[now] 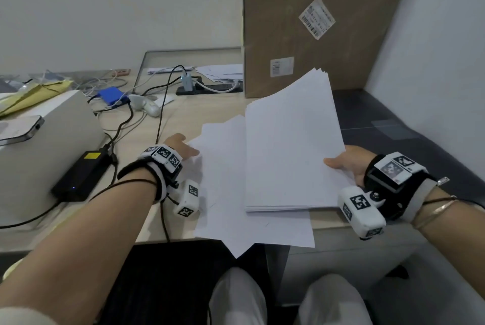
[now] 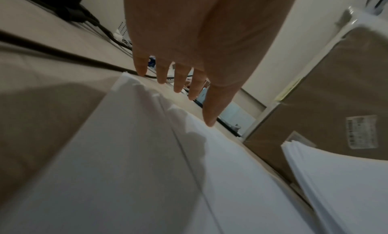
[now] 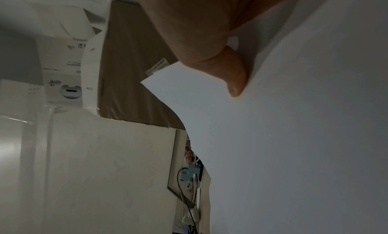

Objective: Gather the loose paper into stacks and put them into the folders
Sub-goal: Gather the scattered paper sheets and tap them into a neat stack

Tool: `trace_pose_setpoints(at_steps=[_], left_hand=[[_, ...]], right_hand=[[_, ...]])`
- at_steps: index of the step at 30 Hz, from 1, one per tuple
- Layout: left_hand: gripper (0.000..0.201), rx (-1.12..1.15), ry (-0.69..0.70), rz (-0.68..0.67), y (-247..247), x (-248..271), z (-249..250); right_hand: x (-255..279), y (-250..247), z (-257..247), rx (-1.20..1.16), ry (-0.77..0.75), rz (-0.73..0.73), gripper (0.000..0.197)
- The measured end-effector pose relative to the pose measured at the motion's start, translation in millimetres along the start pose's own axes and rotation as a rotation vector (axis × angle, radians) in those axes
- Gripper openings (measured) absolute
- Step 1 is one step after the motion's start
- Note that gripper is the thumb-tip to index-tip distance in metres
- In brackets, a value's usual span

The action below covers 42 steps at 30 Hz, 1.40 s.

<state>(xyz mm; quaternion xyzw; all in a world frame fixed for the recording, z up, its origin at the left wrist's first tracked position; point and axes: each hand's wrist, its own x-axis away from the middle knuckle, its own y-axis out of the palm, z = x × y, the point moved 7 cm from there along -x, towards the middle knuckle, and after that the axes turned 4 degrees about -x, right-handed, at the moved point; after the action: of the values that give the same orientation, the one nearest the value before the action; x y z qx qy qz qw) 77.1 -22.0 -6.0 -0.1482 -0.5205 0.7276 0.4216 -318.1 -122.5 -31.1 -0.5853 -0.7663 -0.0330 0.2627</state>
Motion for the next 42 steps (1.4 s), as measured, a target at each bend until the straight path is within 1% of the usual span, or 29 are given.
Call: trace_pose_setpoints(at_steps=[4,6,7,9,12,13,16,18,20,21,22,24,25,26,27,28,29,30,32,33,36,37,39,42], left_hand=[[0.073,-0.179,-0.005,0.031,6.6,-19.1,-3.7],[0.076,-0.197,-0.024,0.011,7.6,-20.4,-4.0],[0.073,-0.179,-0.022,-0.017,8.7,-20.2,-3.0],[0.063,-0.121,-0.019,-0.04,8.5,-21.9,-2.4],[0.041,-0.036,-0.004,0.037,2.0,-24.8,-7.8],[0.036,-0.005,-0.003,0.057,-0.5,-21.0,-9.0],[0.029,0.053,-0.008,0.07,-3.5,-7.3,-13.6],[0.018,0.11,-0.005,0.109,-10.8,4.1,-15.3],[0.015,0.171,-0.021,0.125,-16.3,13.5,-19.9],[0.017,0.198,-0.048,0.129,-18.9,21.0,-23.1],[0.024,0.199,-0.049,0.122,-18.7,29.5,-24.8],[0.032,0.176,-0.07,0.068,-15.8,47.6,-25.9],[0.033,0.089,-0.04,0.069,-13.4,51.9,-27.9],[0.032,0.042,-0.06,0.048,-7.9,60.1,-31.1],[0.033,0.096,-0.098,0.023,2.9,60.4,-37.9],[0.037,0.122,-0.101,-0.012,9.8,67.1,-38.3],[0.038,0.141,-0.078,-0.009,15.7,69.3,-39.0],[0.034,0.128,-0.07,-0.04,20.2,77.1,-34.6],[0.023,0.028,-0.046,-0.132,32.5,84.5,-31.1],[0.023,0.043,-0.057,-0.136,34.1,85.6,-30.2],[0.047,0.002,-0.047,-0.133,34.7,84.4,-27.0],[0.05,0.011,-0.047,-0.143,35.5,82.7,-25.2],[0.048,0.062,-0.037,-0.18,33.1,83.3,-19.9],[0.043,0.151,-0.016,-0.166,29.6,76.3,-16.1]], right_hand=[[12.4,4.1,-1.5,-0.048,0.022,-0.004,0.028],[11.1,3.4,-1.7,-0.073,0.016,-0.013,0.026],[10.6,3.3,-1.7,-0.079,0.014,-0.019,0.025],[8.1,1.9,-0.8,-0.096,0.013,-0.021,0.027],[5.1,-1.1,0.8,-0.123,0.009,-0.016,0.033],[5.7,-1.7,0.9,-0.128,0.012,-0.017,0.034],[9.4,-3.7,-0.3,-0.144,0.015,-0.022,0.036],[14.4,-4.7,-2.1,-0.158,0.018,-0.027,0.034],[21.6,-6.2,-4.4,-0.165,0.017,-0.03,0.033],[25.6,-7.8,-5.2,-0.172,0.016,-0.035,0.033],[29.2,-10.2,-5.8,-0.173,0.013,-0.038,0.033],[38.6,-14.4,-7.2,-0.161,0.015,-0.044,0.031],[44.1,-16.5,-7.8,-0.153,0.019,-0.046,0.029],[49.2,-18.8,-7.9,-0.146,0.021,-0.044,0.029],[53.8,-20.5,-7.8,-0.148,0.022,-0.048,0.029],[57.7,-21.8,-7.5,-0.151,0.021,-0.048,0.028],[61.1,-21.6,-7.3,-0.161,0.02,-0.055,0.027],[65.3,-20.5,-7.2,-0.161,0.028,-0.054,0.025],[69.3,-14.0,-7.3,-0.128,0.041,-0.06,0.022],[68.8,-8.9,-6.7,-0.093,0.04,-0.068,0.021],[68.8,8.6,-8.6,0.036,0.046,-0.04,0.028],[65.1,15.2,-10.2,0.093,0.036,-0.03,0.032],[57.8,29.0,-15.1,0.226,0.02,-0.015,0.041],[55.3,38.7,-28.8,0.407,-0.01,0.055,0.047]])
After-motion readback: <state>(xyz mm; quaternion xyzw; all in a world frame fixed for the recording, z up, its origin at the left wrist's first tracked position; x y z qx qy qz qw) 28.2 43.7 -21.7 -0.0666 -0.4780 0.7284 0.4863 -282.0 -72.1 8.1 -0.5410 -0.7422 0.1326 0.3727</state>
